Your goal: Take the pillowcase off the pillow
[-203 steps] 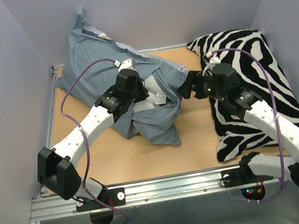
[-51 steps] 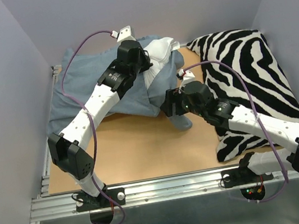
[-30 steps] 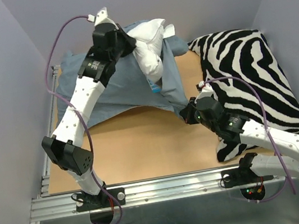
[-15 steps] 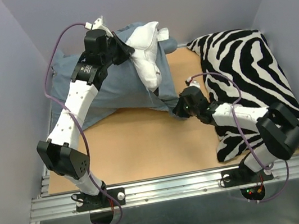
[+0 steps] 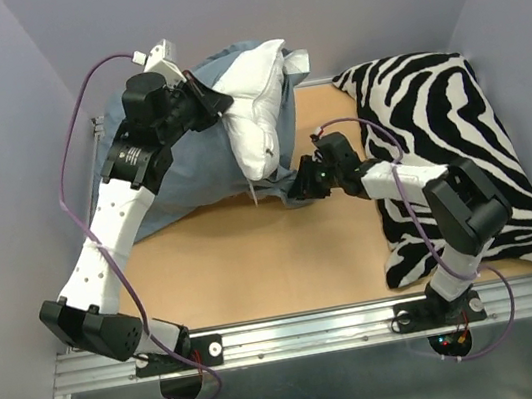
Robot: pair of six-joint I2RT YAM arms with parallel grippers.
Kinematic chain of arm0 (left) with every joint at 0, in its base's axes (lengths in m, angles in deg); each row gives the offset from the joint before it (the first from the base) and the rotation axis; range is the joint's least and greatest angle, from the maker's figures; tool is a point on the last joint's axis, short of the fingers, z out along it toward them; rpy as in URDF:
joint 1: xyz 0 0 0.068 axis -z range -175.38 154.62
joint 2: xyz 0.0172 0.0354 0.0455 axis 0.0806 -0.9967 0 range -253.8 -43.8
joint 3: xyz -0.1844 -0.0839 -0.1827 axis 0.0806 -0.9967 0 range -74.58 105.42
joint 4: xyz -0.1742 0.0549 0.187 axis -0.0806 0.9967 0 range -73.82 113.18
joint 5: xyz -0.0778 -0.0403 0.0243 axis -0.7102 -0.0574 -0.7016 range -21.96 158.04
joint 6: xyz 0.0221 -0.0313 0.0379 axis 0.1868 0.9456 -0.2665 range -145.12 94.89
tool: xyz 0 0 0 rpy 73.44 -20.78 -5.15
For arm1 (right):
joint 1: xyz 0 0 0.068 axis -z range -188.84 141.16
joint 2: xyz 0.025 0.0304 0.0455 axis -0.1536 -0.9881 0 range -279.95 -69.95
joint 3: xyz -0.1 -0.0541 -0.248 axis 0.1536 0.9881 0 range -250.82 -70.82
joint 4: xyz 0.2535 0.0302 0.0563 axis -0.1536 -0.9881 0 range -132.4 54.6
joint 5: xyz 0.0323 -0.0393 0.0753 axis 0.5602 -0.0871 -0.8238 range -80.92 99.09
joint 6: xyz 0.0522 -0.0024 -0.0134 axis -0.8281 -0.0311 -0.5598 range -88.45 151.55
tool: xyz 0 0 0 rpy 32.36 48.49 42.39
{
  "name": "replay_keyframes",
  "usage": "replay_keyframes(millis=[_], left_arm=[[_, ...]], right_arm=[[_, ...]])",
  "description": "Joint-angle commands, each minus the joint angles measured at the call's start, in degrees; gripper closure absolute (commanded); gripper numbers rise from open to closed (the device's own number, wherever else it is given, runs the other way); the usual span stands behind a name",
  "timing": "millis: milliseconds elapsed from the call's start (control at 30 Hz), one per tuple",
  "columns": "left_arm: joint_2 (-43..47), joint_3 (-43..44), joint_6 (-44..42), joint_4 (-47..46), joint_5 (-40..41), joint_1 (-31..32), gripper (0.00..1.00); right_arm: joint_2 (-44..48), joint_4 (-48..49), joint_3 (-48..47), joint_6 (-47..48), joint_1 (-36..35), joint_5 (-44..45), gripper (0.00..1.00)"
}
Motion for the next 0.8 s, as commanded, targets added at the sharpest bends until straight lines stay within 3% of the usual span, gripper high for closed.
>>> replay_keyframes(millis=[0,133,333,567,667,767], left_arm=[[5.8,-1.76,-0.94,-14.53,-1.43,0.34,1.0],[6.77,-5.19,-0.23,-16.56,-1.87,0.42,1.0],[7.82,-6.51,-0.23,-16.57,-2.05,0.51,1.0],[10.63,-8.8,0.56,-16.57,-3.1,1.04,1.0],[12.03,-10.2,0.91,-16.48,-4.33,1.65,1.0],[14.14,-12.84,1.35,-16.39,-4.69,2.09,1.0]], right_arm=[[10.16,-1.8,2.73,1.25,0.6,-0.71,0.58],[21.85,-4.42,5.03,0.9,0.6,-0.01,0.39],[31.8,-9.0,2.49,-0.24,1.21,8.05,0.32],[18.84,-9.36,-7.26,-0.42,4.64,11.76,0.33],[10.83,-9.18,-15.42,0.55,5.87,11.42,0.28],[7.64,-4.27,-17.2,0.46,6.75,9.58,0.25]])
